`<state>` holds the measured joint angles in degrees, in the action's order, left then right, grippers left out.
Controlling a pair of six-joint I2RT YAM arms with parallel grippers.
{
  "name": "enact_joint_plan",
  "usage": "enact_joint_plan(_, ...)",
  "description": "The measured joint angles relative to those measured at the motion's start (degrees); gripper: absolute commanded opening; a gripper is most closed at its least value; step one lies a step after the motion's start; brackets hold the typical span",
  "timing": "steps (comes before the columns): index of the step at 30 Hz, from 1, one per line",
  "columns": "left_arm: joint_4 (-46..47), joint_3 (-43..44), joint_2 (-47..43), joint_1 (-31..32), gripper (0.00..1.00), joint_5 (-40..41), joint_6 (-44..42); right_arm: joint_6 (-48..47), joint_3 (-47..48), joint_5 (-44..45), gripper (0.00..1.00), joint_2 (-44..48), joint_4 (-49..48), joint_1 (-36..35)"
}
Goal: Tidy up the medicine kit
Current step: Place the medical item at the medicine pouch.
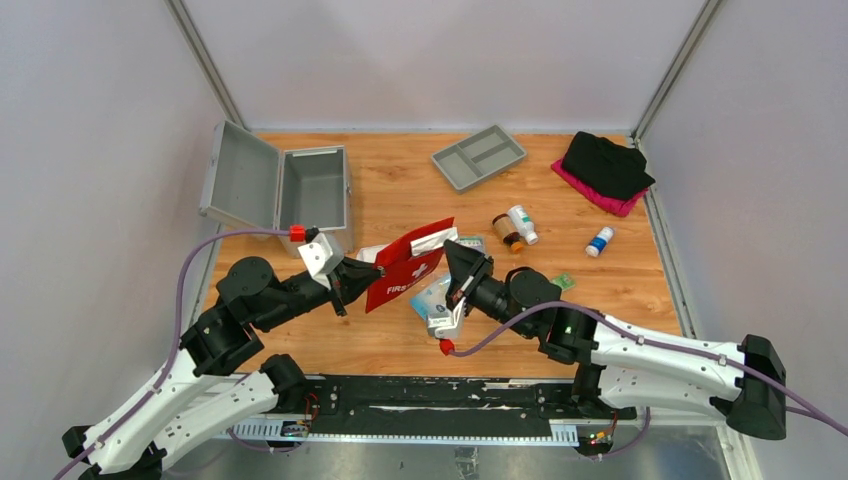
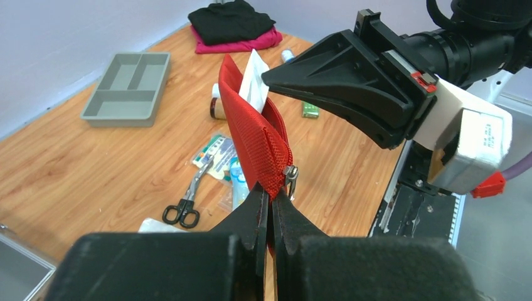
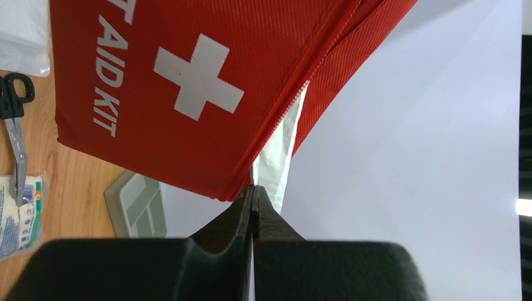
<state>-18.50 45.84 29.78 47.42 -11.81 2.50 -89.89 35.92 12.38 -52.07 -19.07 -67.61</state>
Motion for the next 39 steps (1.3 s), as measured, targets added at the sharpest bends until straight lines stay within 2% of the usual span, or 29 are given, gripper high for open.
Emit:
enact_joint_plan(8,-0.83,0.0,0.0,0.0,0.0,-0.02,-0.44,-6.58,1.18,-4.52,0.01,0.59,5.73,-2.71)
enact_joint_plan(9,-1.05,-0.02,0.0,0.0,0.0,-0.07,-0.5,-7.3,1.64,-5.27,0.04,0.59,6.97,-2.93)
enact_joint_plan(12,-1.22,-0.02,0.02,0.0,0.0,-0.59,-0.61,-8.28,2.93,-7.04,0.23,0.55,9.22,-3.41)
enact_joint_plan(16,-1.27,-0.02,0.02,0.0,0.0,-1.11,-0.63,-8.41,4.02,-8.33,0.4,0.52,9.84,-3.67)
enact_joint_plan(20,-1.33,-0.02,0.02,0.0,0.0,-1.07,-0.63,-7.06,4.04,-8.31,0.44,1.14,9.81,-3.67)
enact_joint_plan(26,-1.2,-0.24,-0.35,0.0,0.0,-0.59,-0.63,-2.54,3.61,-7.48,0.44,6.21,10.05,-3.76)
enact_joint_plan(31,-0.04,-1.25,-0.59,0.0,0.0,-0.55,-0.59,7.61,3.04,-5.66,0.36,11.45,9.73,-3.78)
enact_joint_plan(34,0.83,-1.99,-0.76,0.0,0.0,-0.52,-0.57,23.74,5.33,-1.97,0.34,11.82,11.3,-3.78)
enact_joint_plan(39,1.77,-2.91,-1.79,0.0,0.0,0.26,-0.5,52.06,16.2,4.31,0.29,7.65,17.68,-3.37)
